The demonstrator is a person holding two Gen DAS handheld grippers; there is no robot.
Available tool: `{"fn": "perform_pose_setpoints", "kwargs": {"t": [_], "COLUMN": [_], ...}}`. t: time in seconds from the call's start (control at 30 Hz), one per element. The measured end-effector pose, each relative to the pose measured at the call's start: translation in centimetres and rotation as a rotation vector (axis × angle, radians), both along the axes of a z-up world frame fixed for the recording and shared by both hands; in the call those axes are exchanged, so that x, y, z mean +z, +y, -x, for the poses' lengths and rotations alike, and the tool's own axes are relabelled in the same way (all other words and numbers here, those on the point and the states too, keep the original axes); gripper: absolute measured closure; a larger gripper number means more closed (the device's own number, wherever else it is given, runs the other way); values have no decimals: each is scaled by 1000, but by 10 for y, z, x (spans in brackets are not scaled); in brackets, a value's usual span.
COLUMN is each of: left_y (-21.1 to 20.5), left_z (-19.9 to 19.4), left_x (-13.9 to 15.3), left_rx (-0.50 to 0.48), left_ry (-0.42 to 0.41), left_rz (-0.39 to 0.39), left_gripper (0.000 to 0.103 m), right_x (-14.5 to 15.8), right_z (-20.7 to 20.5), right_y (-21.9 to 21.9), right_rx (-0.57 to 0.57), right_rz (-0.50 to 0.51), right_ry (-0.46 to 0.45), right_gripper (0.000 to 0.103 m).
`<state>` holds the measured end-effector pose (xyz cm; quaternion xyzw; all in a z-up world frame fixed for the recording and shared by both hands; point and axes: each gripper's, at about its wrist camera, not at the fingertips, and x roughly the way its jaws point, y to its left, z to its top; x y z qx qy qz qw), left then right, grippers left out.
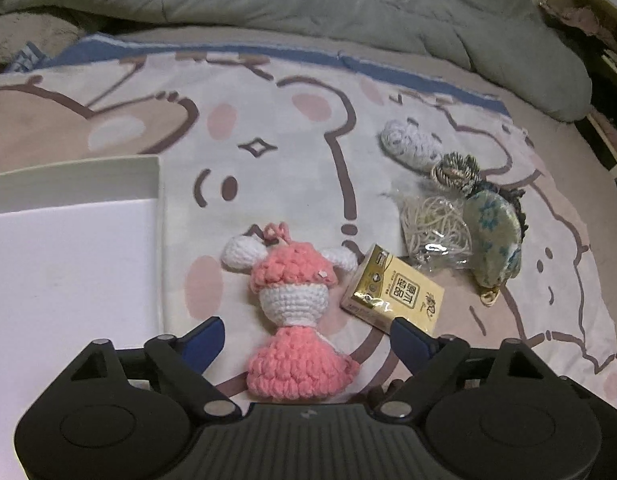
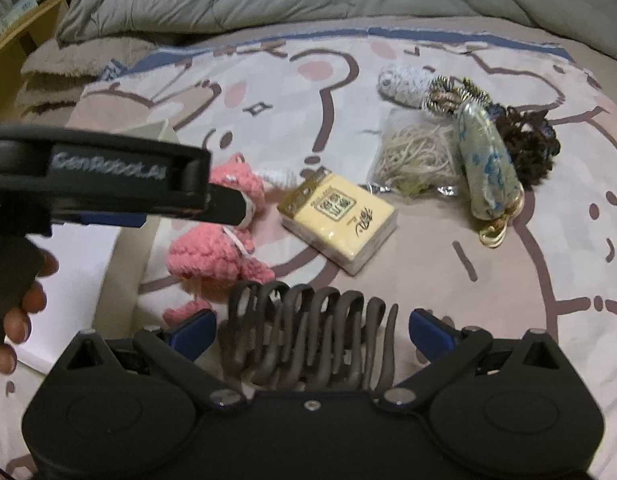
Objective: Organize objects
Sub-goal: 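Grasp the pink crocheted doll with the left tool while the right tool grasps the brown claw clip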
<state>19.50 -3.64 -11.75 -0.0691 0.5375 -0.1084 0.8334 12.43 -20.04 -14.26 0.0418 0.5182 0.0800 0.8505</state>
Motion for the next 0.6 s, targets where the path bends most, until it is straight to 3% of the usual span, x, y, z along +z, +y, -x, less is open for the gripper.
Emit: {"fn": "perform_pose_setpoints", "kwargs": {"t": [0.33,0.43,0.6], "left_y": [-7,-8,-9], "left_z": [-18,-17,-16], "left_x": [-31,-33,-34], "left_rx": [-25,-40,-45], "left_ry": [74,81,81], "left_rz": [-35,-44,-50], "left_gripper": [33,48,52], "right_x": [-13,-17,-26], "right_z": [-7,-10,-15], "right_y": [-8,-10,-14], "right_rx": [-7,-7,-43], "right_rz": [-61,-85,-147], "right_ry": [53,79,178], "right_gripper": [0,0,3]}}
